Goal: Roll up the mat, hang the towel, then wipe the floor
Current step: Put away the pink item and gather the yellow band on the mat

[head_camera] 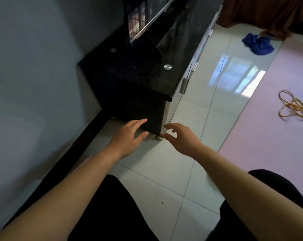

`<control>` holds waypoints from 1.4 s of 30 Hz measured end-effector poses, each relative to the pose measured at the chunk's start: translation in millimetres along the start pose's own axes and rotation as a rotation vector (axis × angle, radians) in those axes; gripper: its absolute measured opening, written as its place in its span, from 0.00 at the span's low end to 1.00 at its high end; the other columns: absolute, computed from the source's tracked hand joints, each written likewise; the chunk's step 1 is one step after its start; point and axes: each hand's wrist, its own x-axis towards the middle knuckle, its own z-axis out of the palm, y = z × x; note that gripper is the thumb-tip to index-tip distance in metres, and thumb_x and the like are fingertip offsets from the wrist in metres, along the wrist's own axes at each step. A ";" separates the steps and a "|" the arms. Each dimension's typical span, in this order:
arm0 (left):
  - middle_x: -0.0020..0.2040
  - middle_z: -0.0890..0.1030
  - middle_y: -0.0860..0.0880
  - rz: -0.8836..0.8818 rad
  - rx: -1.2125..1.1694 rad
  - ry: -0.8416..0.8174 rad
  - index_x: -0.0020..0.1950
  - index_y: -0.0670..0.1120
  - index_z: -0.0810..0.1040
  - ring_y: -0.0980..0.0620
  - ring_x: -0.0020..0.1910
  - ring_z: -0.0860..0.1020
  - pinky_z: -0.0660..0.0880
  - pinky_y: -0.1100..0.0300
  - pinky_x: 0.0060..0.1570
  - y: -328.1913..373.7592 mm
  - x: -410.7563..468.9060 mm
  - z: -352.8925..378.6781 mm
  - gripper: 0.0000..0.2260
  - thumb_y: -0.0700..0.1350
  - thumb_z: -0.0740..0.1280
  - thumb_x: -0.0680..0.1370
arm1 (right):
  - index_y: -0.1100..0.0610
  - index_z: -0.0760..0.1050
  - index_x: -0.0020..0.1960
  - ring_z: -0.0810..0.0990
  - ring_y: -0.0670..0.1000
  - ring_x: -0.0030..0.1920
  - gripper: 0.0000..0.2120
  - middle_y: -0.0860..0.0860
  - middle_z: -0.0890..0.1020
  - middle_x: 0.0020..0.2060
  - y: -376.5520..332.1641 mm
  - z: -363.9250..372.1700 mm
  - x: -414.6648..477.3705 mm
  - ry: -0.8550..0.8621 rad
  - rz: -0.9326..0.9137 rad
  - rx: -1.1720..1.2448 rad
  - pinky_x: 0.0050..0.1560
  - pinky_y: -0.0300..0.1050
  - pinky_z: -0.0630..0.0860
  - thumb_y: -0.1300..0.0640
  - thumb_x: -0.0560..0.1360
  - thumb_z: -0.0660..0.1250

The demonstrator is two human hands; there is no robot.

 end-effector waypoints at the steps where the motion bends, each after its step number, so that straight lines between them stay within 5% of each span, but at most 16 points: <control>1: 0.71 0.67 0.52 0.008 0.016 0.001 0.72 0.53 0.64 0.53 0.70 0.65 0.64 0.57 0.67 12.4 2.0 2.7 0.22 0.52 0.62 0.79 | 0.52 0.69 0.67 0.74 0.51 0.61 0.23 0.50 0.75 0.63 6.6 -10.0 -3.3 0.013 -0.010 0.003 0.59 0.44 0.71 0.42 0.76 0.61; 17: 0.70 0.68 0.51 -0.009 0.168 -0.029 0.72 0.50 0.66 0.53 0.68 0.67 0.61 0.66 0.60 158.1 71.0 90.0 0.21 0.50 0.62 0.79 | 0.50 0.71 0.65 0.74 0.48 0.59 0.21 0.47 0.76 0.62 146.0 -113.7 -18.1 0.052 -0.042 0.107 0.55 0.38 0.67 0.42 0.76 0.61; 27: 0.71 0.67 0.52 0.238 0.405 -0.280 0.72 0.53 0.64 0.53 0.70 0.65 0.63 0.56 0.67 250.6 185.8 179.0 0.21 0.55 0.59 0.80 | 0.51 0.70 0.66 0.72 0.47 0.62 0.22 0.46 0.74 0.64 272.6 -175.2 -54.8 0.221 0.205 0.180 0.58 0.38 0.66 0.42 0.76 0.60; 42: 0.70 0.69 0.48 0.689 0.527 -0.524 0.71 0.52 0.65 0.46 0.66 0.70 0.69 0.50 0.63 360.7 392.8 332.7 0.21 0.55 0.59 0.79 | 0.54 0.70 0.66 0.71 0.49 0.64 0.22 0.50 0.74 0.64 425.5 -238.6 -14.4 0.512 0.687 0.175 0.64 0.43 0.65 0.45 0.77 0.62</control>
